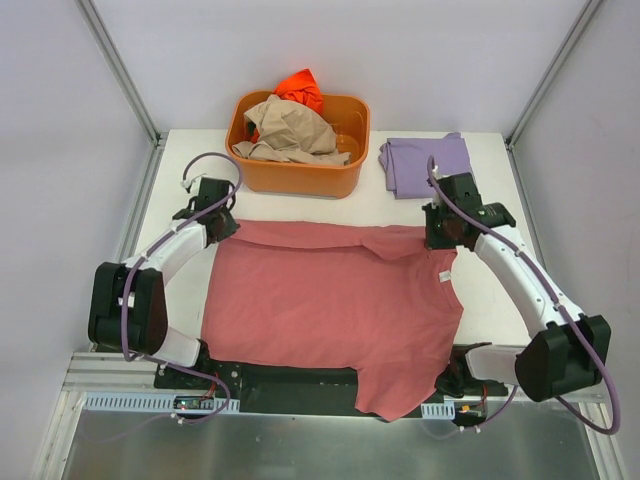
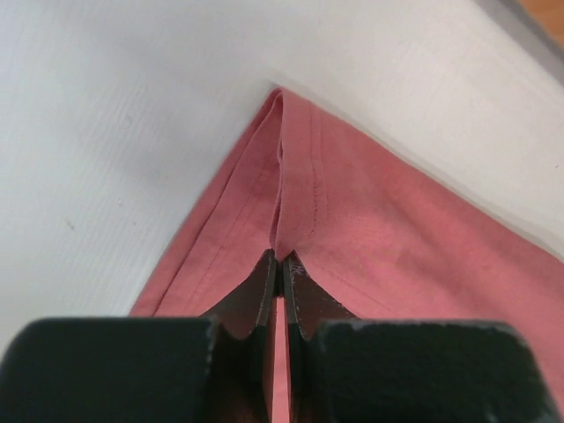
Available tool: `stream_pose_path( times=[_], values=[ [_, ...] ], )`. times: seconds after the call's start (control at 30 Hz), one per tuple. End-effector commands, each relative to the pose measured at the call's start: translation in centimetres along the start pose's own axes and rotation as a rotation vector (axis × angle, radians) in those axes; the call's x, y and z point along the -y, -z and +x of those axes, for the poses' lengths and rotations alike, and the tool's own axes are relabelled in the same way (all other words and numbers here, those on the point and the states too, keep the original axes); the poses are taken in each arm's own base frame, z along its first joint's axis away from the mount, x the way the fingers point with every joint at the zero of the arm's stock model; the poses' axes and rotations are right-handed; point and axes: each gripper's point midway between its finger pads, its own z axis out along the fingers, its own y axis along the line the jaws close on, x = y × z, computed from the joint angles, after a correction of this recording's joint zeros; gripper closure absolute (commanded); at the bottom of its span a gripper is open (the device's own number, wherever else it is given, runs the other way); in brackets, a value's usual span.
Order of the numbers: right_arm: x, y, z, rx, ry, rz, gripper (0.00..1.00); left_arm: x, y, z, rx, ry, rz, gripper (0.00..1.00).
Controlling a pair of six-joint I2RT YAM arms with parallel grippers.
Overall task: Fold and stack the t-shirts
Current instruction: Fold the flattened tshirt in 1/3 of the way
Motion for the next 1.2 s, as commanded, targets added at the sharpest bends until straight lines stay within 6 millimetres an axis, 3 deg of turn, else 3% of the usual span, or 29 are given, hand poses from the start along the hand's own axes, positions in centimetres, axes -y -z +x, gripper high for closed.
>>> stream_pose_path(
  times=[0.0, 0.13, 0.33, 0.53, 0.57, 0.63, 0.73, 0.77, 0.8, 0.83, 0.93, 1.03, 1.17],
  values=[
    [0.0, 2.4, 3.0, -0.085, -0.018, 0.006, 0.96, -1.4, 1.1, 0.3, -0.004, 0.025, -0.04, 1.0],
    [0.5, 2.9, 5.4, -0.16, -0.012, 0.035, 0.95, -2.1, 1.6, 0.5, -0.013, 0.018, -0.07, 1.0],
    [0.3, 2.3, 7.2, -0.215, -0.018, 0.019, 0.94, -3.9, 2.3, 0.3, -0.017, 0.008, -0.175, 1.0],
    [0.3, 1.7, 10.2, -0.305, -0.032, 0.021, 0.89, -4.5, 2.9, 0.3, -0.032, -0.013, -0.207, 0.99],
    [0.3, 1.8, 10.7, -0.32, -0.035, 0.019, 0.85, -4.4, 3.0, 0.2, -0.037, -0.02, -0.199, 0.85],
    [0.4, 1.7, 11.6, -0.344, -0.036, 0.024, 0.82, -4.4, 3.4, 0.2, -0.043, -0.024, -0.199, 0.74],
    [0.6, 1.7, 11.9, -0.339, -0.044, 0.037, 0.41, -4.5, 4.3, -0.7, -0.005, -0.003, -0.201, 0.36],
    [0.5, 1.7, 11.5, -0.324, -0.044, 0.03, 0.3, -4.3, 4.5, -0.9, 0.003, 0.004, -0.191, 0.18],
    [0.3, 1.6, 10.9, -0.299, -0.034, 0.016, 0.26, -4.0, 4.9, -1.2, 0.013, 0.012, -0.174, 0.06],
    [0.2, 1.6, 10.3, -0.275, -0.028, 0.006, 0.21, -3.5, 5.3, -1.4, 0.014, 0.019, -0.146, 0.01],
    [-2.3, 1.8, 8.4, -0.215, 0.017, -0.126, 0.1, -2.2, 5.8, -1.8, 0.006, 0.024, -0.083, 0.01],
    [-5.2, 1.5, 6.9, -0.144, 0.111, -0.229, 0.1, -0.3, 5.5, -1.8, -0.026, 0.019, -0.006, 0.01],
    [-11.3, 0.8, 6.3, -0.101, 0.25, -0.398, 0.11, 3.2, 4.1, -0.3, -0.11, 0.005, 0.164, 0.01]
  ],
)
